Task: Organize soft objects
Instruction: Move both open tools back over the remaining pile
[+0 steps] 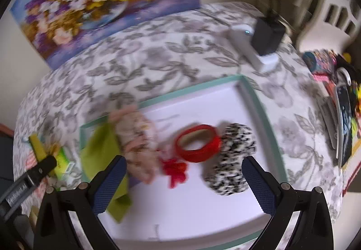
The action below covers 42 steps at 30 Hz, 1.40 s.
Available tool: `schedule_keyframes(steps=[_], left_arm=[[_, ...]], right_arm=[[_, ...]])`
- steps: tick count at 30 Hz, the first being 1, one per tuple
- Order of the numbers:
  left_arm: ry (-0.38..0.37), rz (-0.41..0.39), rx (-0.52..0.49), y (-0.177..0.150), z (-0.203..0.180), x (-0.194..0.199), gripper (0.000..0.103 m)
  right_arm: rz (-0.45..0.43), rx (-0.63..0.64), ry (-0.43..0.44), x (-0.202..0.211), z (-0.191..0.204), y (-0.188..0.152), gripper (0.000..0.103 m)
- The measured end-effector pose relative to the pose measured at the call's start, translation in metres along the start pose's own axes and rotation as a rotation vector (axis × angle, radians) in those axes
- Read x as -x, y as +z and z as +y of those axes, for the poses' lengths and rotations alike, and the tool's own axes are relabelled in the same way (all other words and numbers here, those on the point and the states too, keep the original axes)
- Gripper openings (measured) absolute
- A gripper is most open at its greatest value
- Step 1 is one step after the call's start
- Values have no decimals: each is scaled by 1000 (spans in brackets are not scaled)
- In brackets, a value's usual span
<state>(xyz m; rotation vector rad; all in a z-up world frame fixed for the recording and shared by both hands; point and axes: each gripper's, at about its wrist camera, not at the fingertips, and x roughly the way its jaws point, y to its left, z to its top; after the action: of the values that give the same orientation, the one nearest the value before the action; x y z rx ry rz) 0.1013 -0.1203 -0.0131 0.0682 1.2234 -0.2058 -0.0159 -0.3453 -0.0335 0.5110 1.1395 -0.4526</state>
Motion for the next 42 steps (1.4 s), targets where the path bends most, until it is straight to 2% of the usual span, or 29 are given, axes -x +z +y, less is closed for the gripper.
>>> schedule_keyframes(steps=[9,14,18,25,28,37,42], left_arm=[[117,-96,64,9,59,31,98],[122,-104,91,10,87,40,98],[170,-109,134,10,119,44,98],[212,-94,230,8,173,41,98],[205,-88,263,7,189,38,98],[166,-33,291,2,206,18,98],[151,53,316,-4,216,-12,98]], right_arm=[[-60,133,45,24,72,-9,103],[-56,234,69,25,122,-22,103],[-36,287,103,22,151,-34,103],[-6,343,165,10,190,-47,103],[12,355,186,3,201,-51,103],[90,404,188,-23,228,-69,103],[141,427,186,-39,240,-83,103]])
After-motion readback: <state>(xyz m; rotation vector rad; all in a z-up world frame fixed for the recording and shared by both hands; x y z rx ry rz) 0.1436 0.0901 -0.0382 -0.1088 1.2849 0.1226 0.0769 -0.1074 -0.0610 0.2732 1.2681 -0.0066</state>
